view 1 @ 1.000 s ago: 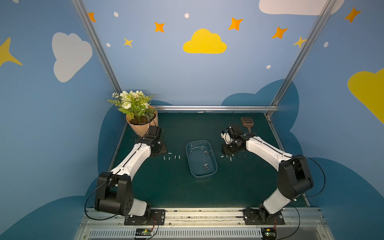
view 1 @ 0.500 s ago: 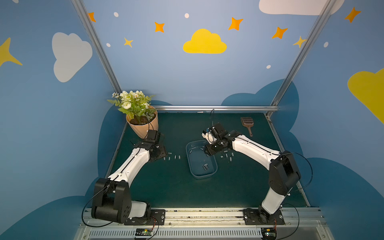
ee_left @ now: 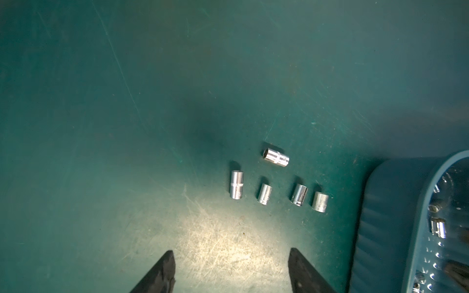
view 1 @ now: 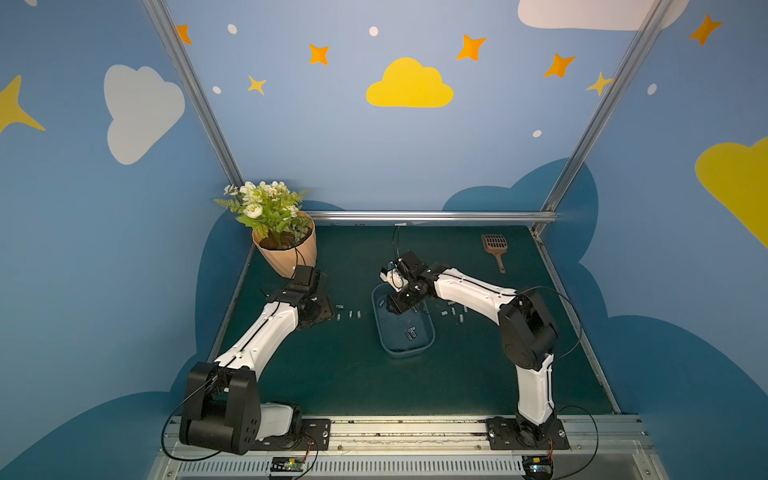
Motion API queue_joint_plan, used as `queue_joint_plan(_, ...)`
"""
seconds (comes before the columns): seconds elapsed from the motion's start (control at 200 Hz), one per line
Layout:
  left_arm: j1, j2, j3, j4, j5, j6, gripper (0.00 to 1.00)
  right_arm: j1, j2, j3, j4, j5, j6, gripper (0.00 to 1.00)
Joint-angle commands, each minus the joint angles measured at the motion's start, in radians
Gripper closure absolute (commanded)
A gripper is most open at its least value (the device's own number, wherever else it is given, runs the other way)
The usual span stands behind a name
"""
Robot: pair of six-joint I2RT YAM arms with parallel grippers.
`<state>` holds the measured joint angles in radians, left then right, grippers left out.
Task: Take out the socket from the storage box
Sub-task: Pick up the socket head from the storage box.
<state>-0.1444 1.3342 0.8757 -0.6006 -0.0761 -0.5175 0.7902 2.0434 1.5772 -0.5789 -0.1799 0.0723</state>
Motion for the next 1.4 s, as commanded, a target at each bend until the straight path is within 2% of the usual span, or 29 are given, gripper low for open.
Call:
queue_joint_plan(0.0, 0.003, -0.013, -0.013, 0.017, 0.027, -0.017, 0.29, 0.011, 0.041, 0.049, -0.004, 0.022, -0.013, 0.49)
queue_joint_plan(0.561, 0.002, -0.055, -0.063, 0.048, 0.062, -0.044, 0.29, 0.019, 0.225, 0.205, -0.017, 0.089, -0.028, 0.49)
queue_joint_plan(0.961, 0.003, -0.085, -0.099, 0.053, 0.064, -0.056, 0.28, 0.024, 0.28, 0.24, -0.015, 0.089, -0.035, 0.49)
queue_joint_plan(1.392, 0.003, -0.091, -0.11, 0.056, 0.062, -0.061, 0.28, 0.025, 0.304, 0.244, -0.01, 0.083, -0.033, 0.57)
